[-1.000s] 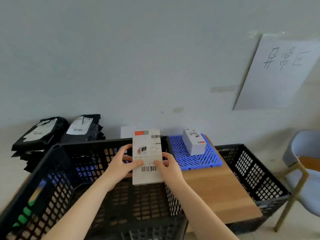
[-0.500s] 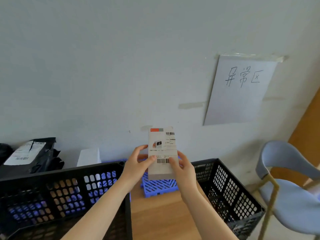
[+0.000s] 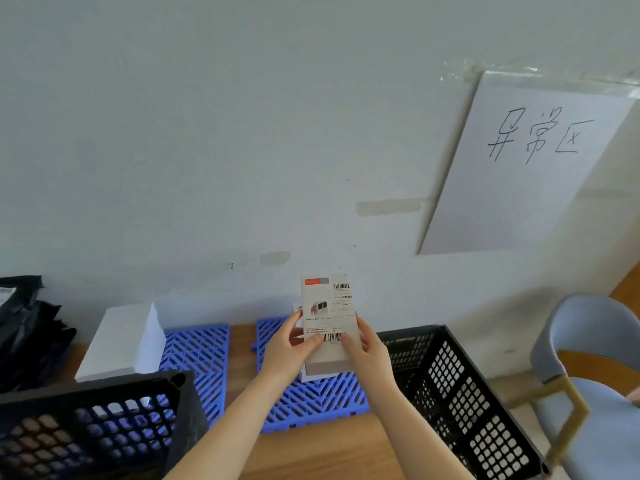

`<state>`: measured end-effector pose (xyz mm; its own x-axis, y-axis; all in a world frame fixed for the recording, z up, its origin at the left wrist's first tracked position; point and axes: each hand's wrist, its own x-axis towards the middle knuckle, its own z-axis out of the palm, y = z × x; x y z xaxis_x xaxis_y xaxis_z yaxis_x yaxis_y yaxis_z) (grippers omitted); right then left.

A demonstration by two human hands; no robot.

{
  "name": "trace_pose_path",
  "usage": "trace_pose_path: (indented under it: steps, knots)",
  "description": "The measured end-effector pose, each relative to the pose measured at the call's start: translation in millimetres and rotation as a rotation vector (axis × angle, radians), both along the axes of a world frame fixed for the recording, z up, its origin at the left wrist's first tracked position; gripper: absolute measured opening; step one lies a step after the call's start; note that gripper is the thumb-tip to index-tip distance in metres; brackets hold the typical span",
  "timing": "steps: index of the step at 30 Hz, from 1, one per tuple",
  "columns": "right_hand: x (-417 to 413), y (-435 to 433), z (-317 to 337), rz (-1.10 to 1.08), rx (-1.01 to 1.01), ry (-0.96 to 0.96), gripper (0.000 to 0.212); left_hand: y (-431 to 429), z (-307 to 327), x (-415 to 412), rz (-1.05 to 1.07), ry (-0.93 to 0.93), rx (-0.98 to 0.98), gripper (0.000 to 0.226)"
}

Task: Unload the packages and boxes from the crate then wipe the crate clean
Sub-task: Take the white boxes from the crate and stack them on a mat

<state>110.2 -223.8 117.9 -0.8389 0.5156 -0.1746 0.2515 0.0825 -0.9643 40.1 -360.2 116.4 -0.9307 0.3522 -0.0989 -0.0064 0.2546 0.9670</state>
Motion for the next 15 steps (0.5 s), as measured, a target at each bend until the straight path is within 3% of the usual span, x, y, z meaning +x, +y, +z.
trace_pose_path:
  steps: [8,15]
  knots:
    - [-74,50,-61,0.134,-0.023,-0.134,0.047,50,-55,-49,0.205,-0.138,-0.046,0.039]
    - [-117,72,-100,0.208,-0.06,-0.189,0.044,71,-94,-78,0.296,-0.156,-0.144,0.041]
